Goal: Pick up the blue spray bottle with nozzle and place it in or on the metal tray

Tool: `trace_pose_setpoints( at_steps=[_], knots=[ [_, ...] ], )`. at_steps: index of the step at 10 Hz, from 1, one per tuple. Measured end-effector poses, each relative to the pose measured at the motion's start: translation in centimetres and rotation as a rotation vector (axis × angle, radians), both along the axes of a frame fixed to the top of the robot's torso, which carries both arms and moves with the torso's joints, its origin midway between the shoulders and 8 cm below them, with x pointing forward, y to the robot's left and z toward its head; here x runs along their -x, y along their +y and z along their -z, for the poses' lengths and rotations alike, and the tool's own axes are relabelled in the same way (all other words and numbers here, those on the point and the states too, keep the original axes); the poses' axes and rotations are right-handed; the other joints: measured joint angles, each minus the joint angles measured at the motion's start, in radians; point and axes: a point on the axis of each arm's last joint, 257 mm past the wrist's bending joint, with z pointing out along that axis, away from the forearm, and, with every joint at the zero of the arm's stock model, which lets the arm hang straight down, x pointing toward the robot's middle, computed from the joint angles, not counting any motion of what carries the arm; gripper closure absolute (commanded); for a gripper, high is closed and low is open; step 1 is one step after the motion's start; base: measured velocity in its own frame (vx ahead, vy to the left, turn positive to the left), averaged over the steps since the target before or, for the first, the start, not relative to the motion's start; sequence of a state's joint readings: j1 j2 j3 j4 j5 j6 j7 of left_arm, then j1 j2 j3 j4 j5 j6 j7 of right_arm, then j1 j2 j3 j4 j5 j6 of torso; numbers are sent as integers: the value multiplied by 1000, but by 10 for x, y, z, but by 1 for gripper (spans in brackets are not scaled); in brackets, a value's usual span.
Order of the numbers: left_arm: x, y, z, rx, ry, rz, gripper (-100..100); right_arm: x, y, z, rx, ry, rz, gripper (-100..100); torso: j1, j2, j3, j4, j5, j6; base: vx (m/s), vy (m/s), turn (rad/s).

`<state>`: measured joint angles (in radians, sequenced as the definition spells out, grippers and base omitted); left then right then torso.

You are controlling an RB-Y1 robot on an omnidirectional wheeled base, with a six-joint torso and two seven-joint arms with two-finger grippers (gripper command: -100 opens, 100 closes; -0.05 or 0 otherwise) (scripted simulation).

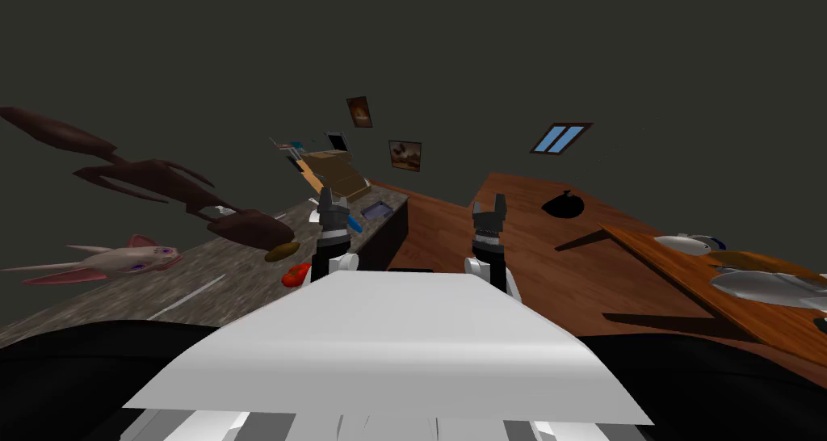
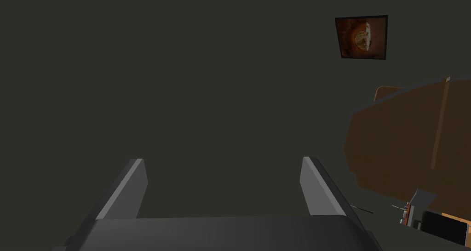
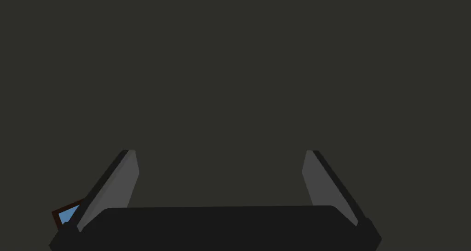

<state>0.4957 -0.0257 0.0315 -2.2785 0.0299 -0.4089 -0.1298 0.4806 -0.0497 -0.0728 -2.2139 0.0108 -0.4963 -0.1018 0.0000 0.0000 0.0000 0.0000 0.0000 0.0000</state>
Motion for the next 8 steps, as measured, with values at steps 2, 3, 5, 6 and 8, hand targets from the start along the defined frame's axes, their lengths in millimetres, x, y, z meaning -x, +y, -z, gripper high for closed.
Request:
trace_pose_setpoints(
  at_steps=[2,3,5,6,8],
  knots=[
    [0,-1,7,-44,35,9,-100,0,0,0,0,0,0,0,-2,-1,0,0,0,0,13,-51,81],
    [0,0,10,-65,55,11,-100,0,0,0,0,0,0,0,-3,-1,0,0,-1,0,17,-62,79],
    [1,3,21,-103,104,8,-100,0,0,0,0,0,0,0,-4,-1,-1,0,-1,0,30,-72,100],
    [2,5,29,-120,133,4,-100,0,0,0,0,0,0,0,-5,-2,-1,0,-1,0,47,-73,124],
    [4,12,43,-154,196,-10,-100,0,0,0,0,0,0,0,-6,-3,-2,-1,-1,0,43,-90,125]
  ],
)
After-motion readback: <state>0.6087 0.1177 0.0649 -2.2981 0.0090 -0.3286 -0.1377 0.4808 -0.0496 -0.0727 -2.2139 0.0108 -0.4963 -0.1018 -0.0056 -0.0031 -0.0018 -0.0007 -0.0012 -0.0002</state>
